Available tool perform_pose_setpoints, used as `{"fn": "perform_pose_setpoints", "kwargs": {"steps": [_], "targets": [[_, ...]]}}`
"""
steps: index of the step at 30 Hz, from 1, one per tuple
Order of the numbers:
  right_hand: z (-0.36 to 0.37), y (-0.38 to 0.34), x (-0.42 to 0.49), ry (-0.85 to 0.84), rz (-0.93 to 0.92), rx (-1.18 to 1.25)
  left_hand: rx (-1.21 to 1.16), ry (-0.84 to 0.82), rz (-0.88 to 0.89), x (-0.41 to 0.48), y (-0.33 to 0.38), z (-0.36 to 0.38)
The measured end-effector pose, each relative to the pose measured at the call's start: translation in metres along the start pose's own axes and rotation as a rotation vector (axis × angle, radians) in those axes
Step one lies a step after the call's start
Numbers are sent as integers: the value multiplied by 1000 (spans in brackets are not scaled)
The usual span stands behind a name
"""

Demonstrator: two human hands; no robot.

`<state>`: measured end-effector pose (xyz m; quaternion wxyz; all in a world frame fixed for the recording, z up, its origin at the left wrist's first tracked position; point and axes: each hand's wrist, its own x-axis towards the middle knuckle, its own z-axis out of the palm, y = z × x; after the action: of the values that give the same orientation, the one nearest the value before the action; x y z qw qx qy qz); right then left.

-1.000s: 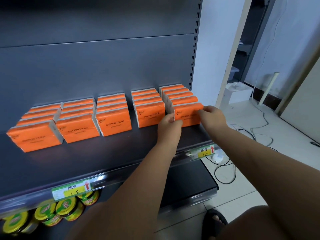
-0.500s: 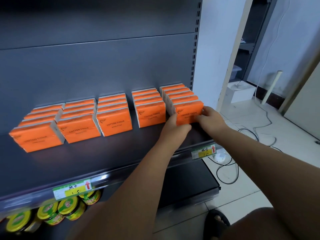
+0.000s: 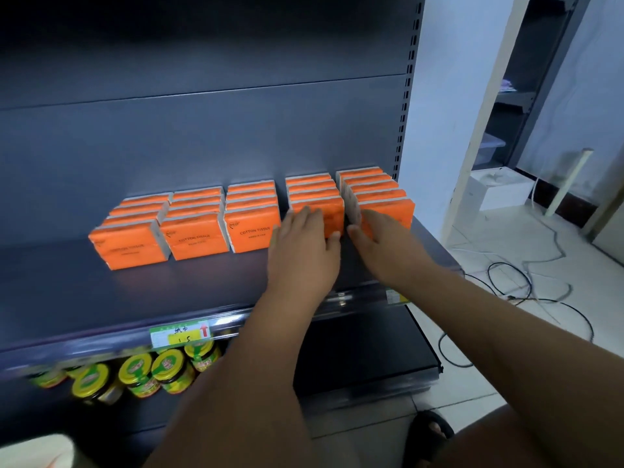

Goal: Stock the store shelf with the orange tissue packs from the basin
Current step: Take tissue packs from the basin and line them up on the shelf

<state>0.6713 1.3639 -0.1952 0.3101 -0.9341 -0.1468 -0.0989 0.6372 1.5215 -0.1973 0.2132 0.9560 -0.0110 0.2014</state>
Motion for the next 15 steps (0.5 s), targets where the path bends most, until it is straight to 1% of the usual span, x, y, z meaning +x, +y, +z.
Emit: {"fn": "perform_pose_setpoints", "kwargs": {"steps": [3, 5, 7, 11, 13, 15], "targets": [[11, -25, -8, -2, -98, 55, 122, 65, -72, -25, -21, -31], [19, -48, -13, -6, -131, 47, 203, 95, -129, -45, -41, -52], [30, -77, -19, -20, -201, 48, 281, 132, -199, -72, -66, -75], [55, -143, -49, -83, -463, -1, 353, 176, -344, -138, -114, -115], [71, -178, -72, -130, -568, -8, 397, 204, -411, -172, -137, -136], [89, -210, -96, -142, -681, -1, 432, 221, -486, -204, -159, -156]]}}
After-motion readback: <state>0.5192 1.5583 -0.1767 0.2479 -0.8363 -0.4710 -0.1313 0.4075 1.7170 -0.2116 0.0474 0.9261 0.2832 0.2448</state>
